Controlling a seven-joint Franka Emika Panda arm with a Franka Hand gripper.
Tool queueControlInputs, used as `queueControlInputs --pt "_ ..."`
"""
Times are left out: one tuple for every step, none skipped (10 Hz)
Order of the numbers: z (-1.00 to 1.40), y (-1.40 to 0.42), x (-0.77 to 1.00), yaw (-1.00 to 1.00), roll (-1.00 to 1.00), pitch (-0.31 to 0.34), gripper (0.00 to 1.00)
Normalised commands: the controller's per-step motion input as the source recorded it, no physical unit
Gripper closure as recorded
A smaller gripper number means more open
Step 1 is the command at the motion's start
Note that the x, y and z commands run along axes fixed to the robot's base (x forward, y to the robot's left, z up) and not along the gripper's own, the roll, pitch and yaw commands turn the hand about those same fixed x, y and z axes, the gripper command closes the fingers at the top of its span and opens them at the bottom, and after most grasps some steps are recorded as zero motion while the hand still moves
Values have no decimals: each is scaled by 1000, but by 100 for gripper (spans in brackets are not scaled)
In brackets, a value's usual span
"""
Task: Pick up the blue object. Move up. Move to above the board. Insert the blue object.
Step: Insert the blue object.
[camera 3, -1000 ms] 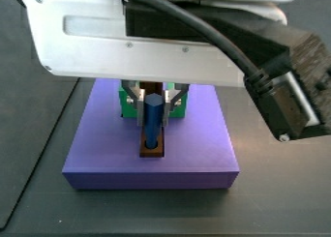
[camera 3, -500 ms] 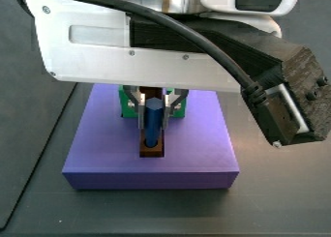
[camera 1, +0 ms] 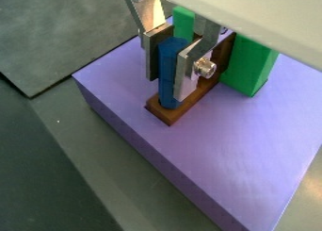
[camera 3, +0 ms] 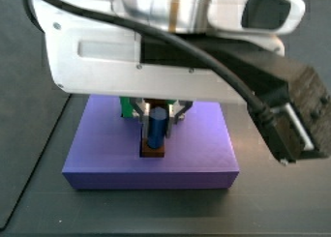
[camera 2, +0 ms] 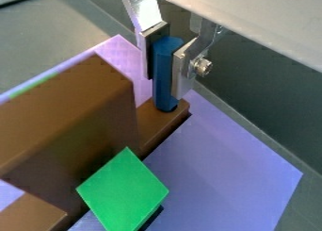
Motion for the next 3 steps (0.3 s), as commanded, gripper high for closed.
queueControlInputs --pt "-331 0 137 0 0 0 100" --pt "-349 0 74 0 0 0 100" --pt "0 0 0 0 0 0 100"
